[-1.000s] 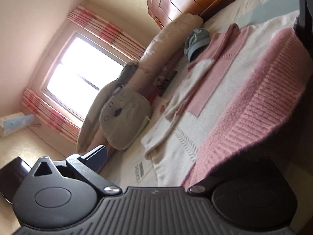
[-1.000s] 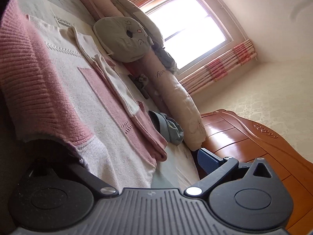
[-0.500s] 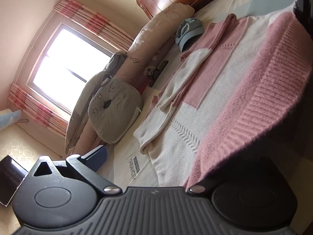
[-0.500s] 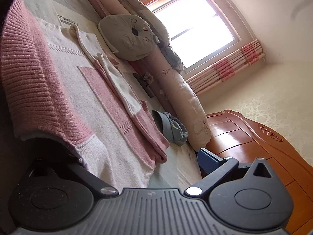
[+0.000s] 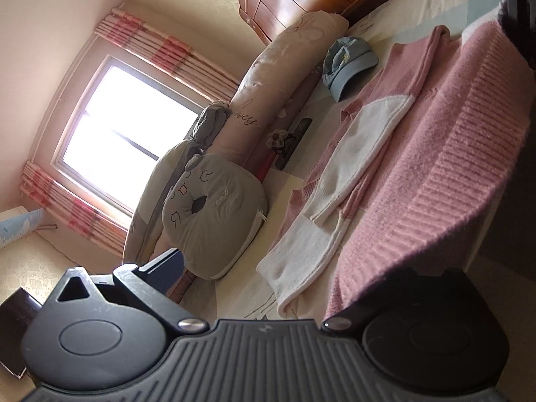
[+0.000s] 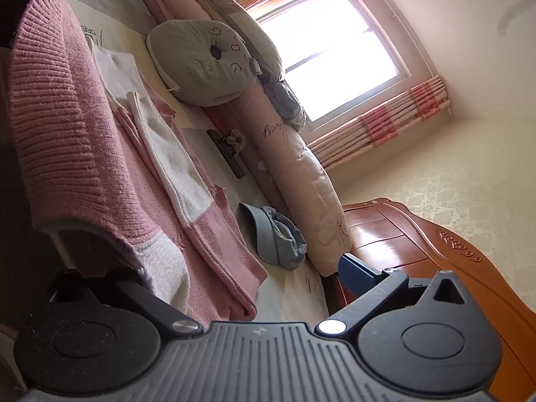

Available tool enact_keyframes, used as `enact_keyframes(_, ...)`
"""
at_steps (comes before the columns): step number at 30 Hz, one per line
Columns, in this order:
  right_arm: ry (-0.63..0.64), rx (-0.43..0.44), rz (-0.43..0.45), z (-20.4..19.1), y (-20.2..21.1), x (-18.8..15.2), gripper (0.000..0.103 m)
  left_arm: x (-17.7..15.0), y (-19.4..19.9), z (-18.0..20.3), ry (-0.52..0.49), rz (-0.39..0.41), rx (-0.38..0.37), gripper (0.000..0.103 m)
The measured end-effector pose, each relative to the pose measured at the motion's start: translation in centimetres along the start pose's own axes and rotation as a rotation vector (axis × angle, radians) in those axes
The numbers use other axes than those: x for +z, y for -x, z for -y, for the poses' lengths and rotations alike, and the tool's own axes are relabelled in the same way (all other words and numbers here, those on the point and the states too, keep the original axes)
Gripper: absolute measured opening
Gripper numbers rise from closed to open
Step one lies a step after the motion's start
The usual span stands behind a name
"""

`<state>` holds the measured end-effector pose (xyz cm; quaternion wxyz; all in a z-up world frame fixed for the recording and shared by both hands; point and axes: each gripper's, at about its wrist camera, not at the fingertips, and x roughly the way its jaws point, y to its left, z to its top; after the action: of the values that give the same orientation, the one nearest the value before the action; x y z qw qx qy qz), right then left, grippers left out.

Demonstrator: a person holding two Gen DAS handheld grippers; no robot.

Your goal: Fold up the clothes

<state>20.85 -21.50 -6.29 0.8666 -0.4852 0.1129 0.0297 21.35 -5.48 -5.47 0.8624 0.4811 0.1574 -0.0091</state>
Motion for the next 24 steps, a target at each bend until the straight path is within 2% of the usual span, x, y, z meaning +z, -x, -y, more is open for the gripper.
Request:
enact_keyframes(7,0.021,0.022,-0.006,0.7,-4.8,1.3,0.103,0.7,-5.3,-1.5,0.051,-0.012,-0.047,0.103)
enact_keyframes(14,0.015,0.028,0.008,1.8,-9.7,2.8,0.103,1.5,-10.1,-2.4,0.064,-0.012,-0.037,0.103)
enact_keyframes(24,0.015,0.062,-0.002,2.9,-17.2,4.0,0.103,2.9,-17.6,-3.5,0.103,-0.028,-0.074,0.103)
